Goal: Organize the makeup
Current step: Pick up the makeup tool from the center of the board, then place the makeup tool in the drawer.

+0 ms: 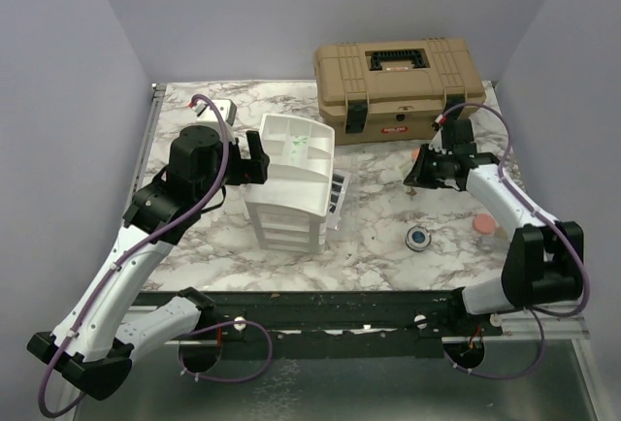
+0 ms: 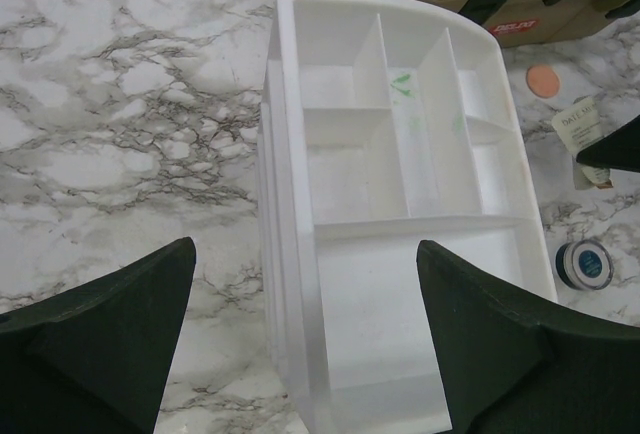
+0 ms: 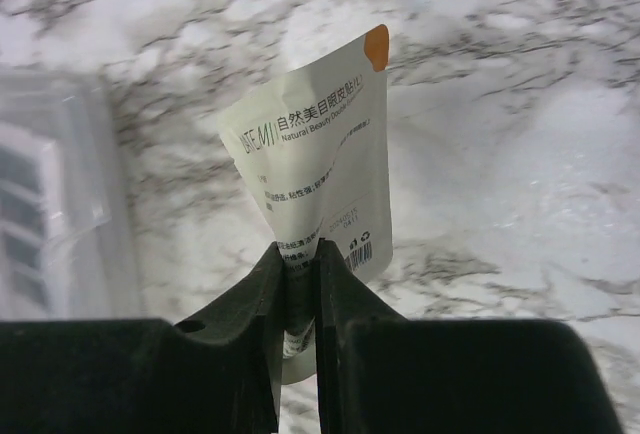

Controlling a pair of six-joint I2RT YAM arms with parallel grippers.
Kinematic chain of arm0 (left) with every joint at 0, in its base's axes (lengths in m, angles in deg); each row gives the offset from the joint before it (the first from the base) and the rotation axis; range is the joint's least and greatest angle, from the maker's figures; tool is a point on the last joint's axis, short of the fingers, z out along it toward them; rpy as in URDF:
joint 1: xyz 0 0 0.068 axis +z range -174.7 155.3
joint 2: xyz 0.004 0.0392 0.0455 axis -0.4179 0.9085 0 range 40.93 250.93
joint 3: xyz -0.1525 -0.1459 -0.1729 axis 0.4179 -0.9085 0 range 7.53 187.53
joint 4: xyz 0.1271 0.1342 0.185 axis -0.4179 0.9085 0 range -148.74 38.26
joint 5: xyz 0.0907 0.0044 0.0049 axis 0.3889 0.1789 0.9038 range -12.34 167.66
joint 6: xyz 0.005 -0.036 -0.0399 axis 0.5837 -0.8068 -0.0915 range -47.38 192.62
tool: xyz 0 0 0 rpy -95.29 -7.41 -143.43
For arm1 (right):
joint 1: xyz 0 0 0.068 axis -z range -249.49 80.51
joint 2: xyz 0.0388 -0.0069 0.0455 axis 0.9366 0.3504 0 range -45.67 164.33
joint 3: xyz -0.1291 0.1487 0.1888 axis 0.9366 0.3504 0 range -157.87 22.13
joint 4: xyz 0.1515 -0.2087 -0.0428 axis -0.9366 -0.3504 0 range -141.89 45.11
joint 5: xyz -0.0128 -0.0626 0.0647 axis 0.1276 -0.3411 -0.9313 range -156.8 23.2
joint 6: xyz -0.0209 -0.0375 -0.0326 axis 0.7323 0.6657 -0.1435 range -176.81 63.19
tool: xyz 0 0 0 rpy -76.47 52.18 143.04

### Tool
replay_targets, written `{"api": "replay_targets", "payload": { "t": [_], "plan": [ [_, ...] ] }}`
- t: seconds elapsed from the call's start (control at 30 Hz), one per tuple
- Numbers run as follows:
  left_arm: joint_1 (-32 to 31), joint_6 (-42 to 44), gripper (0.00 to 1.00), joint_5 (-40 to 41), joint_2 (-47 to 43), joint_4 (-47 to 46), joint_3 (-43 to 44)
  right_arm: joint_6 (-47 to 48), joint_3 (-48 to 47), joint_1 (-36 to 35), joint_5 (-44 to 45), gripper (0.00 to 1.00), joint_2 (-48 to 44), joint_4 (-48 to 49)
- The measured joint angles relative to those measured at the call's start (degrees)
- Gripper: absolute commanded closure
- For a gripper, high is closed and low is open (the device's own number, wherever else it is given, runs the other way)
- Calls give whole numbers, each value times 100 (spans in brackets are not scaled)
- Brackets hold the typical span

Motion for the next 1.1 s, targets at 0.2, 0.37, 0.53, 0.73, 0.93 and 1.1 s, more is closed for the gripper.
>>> {"api": "replay_targets", "payload": {
  "t": [0.2,0.37,0.53,0.73,0.93,1.1],
  "plan": [
    [0,0,7,-4,79,-2,0,-498,236,-74,-1056,87,-962,-20],
    [0,-2,7,-7,125,-4,0,-1211,284,-96,-2048,87,-1578,328],
    [0,-2,7,-7,168,-9,0,-2041,396,-321,-2785,86,-1733,1123],
    [0,-2,7,-9,225,-11,-2,-2726,490,-1102,-3025,86,-1458,1923],
    [0,-2,7,-9,227,-11,-2,-3091,741,-1539,-2979,84,-1051,2310],
    [0,-2,7,-9,227,-13,-2,-3239,868,-1668,-2802,72,-841,2326]
  ]
}}
